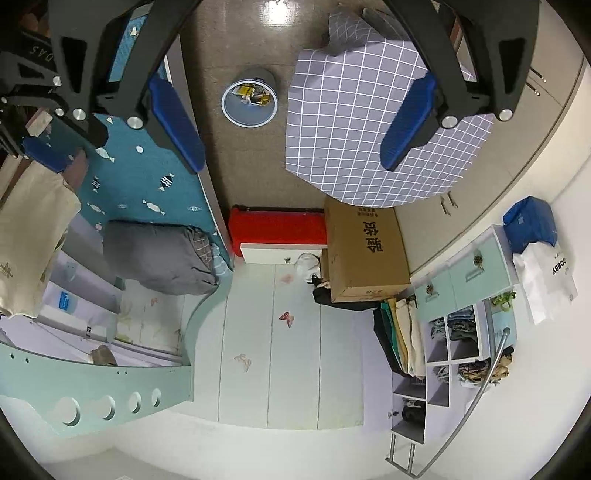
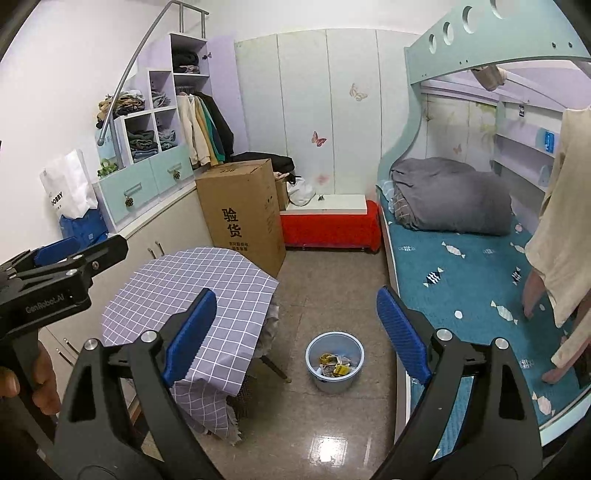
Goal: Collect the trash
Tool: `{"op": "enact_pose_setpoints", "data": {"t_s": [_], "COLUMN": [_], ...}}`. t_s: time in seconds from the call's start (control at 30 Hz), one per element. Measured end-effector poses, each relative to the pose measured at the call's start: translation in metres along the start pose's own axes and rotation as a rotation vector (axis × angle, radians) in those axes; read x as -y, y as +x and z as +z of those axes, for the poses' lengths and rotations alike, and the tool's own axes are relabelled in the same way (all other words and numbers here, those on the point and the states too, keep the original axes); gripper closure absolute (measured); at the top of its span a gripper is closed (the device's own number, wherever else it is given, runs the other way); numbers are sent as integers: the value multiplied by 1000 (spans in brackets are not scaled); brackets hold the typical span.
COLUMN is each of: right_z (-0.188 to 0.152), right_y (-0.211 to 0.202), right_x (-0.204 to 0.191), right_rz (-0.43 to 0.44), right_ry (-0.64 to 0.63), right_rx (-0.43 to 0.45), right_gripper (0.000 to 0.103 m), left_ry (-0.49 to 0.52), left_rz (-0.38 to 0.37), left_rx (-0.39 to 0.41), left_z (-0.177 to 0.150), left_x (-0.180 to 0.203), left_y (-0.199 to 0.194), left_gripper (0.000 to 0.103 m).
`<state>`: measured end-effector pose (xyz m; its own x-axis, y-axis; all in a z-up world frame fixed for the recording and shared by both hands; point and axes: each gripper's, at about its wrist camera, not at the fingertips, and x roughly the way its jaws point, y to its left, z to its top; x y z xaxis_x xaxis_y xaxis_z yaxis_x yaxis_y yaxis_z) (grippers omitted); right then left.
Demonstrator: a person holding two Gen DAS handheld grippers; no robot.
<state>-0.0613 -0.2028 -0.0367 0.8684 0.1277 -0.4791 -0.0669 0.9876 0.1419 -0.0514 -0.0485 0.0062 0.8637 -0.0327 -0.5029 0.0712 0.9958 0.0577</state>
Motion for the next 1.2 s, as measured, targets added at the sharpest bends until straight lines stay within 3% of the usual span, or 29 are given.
{"op": "enact_pose_setpoints", "data": {"t_s": [1.2], "right_z": [-12], "right_y": [-15], "right_x": [-2], "right_rz": [16], "right_ry": [23], "right_rx": [-13], "right_gripper": [16], "left_ry": [19], "left_rz": [-22], "left_rx": [11], "left_z": [-11], "left_x": [21], "left_y": [-21], "left_gripper": [9]}}
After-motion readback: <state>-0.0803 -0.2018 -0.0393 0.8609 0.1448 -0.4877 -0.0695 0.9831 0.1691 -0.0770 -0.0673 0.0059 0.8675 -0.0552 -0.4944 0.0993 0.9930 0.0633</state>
